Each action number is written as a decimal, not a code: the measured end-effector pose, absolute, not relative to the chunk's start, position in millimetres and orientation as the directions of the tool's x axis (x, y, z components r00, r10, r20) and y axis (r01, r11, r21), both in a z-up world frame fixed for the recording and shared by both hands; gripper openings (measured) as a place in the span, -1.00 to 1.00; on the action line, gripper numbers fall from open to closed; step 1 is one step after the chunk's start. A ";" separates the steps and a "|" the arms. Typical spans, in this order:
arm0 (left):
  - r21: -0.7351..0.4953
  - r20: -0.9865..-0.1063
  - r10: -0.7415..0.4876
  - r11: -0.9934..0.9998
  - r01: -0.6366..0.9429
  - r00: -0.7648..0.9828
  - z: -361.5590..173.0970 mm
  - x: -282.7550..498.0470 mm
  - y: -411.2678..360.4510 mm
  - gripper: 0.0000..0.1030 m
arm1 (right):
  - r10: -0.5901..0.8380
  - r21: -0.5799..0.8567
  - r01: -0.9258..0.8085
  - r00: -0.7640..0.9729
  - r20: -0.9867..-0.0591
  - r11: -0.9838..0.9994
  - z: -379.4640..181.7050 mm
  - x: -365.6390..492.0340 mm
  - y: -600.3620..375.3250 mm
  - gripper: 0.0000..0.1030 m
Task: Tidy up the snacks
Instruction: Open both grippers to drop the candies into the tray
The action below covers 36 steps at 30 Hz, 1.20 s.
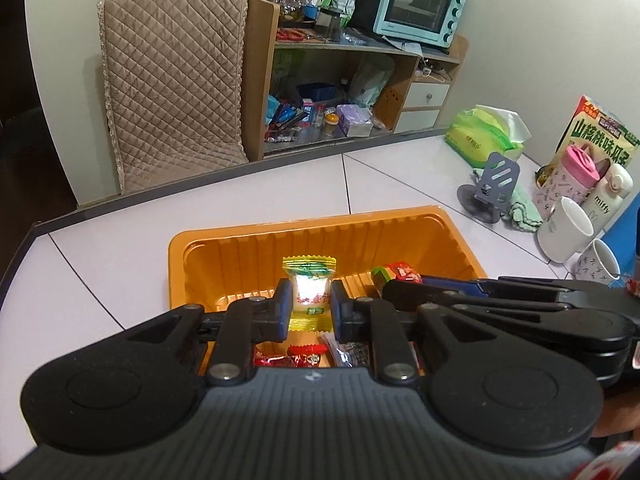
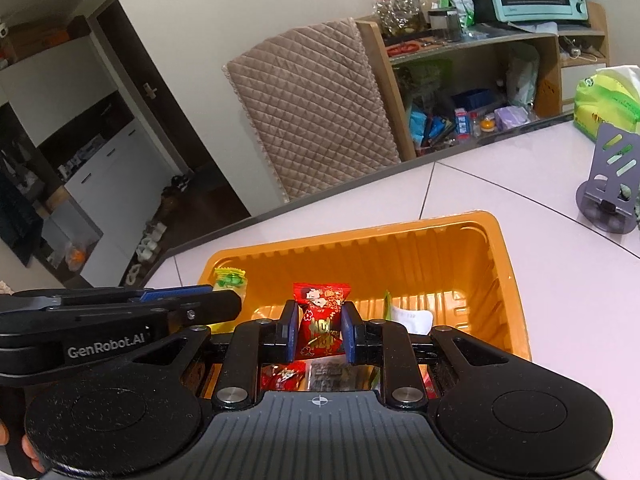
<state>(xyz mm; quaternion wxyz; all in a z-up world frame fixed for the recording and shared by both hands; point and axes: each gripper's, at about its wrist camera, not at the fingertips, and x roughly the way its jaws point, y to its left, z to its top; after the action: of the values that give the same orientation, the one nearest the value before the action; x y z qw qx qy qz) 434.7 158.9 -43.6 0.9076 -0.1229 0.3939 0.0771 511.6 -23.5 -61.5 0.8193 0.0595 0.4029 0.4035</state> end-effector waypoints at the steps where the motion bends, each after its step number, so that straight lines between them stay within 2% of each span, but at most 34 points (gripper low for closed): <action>1: -0.163 -0.736 0.042 0.958 -0.237 0.676 -44.9 437.6 159.8 -0.66 | 0.708 0.422 -0.613 0.350 -0.613 0.668 -62.4 513.0 -23.0 -0.55; 26: -0.169 -0.755 0.052 0.948 -0.270 0.653 -60.7 443.9 178.4 -0.60 | 0.703 0.441 -0.584 0.358 -0.614 0.682 -64.5 519.1 -20.4 -0.55; 32: -0.172 -0.757 0.054 0.945 -0.279 0.651 -59.0 438.8 179.3 -0.48 | 0.714 0.461 -0.570 0.372 -0.594 0.680 -61.4 520.1 -18.1 -0.55; 33: -0.174 -0.758 0.054 0.944 -0.281 0.650 -58.5 437.8 179.7 -0.40 | 0.716 0.469 -0.563 0.374 -0.589 0.680 -60.3 520.8 -17.8 -0.54; 34: -0.176 -0.761 0.054 0.942 -0.286 0.647 -58.2 437.3 180.1 -0.29 | 0.717 0.478 -0.553 0.377 -0.586 0.682 -59.0 521.7 -17.4 -0.53; 35: -0.180 -0.762 0.053 0.940 -0.289 0.646 -57.6 436.7 181.2 -0.27 | 0.722 0.490 -0.547 0.375 -0.581 0.678 -57.9 523.1 -17.4 -0.42; 36: -0.185 -0.760 0.051 0.939 -0.291 0.647 -56.9 435.2 181.6 -0.27 | 0.733 0.504 -0.546 0.372 -0.570 0.669 -56.2 524.1 -18.2 -0.22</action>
<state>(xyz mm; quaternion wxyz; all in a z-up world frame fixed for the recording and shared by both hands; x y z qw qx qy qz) 435.2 181.6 -56.9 0.8956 -0.1467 0.4089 0.0955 524.1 -18.2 -56.2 0.8200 0.1161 0.4027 0.3898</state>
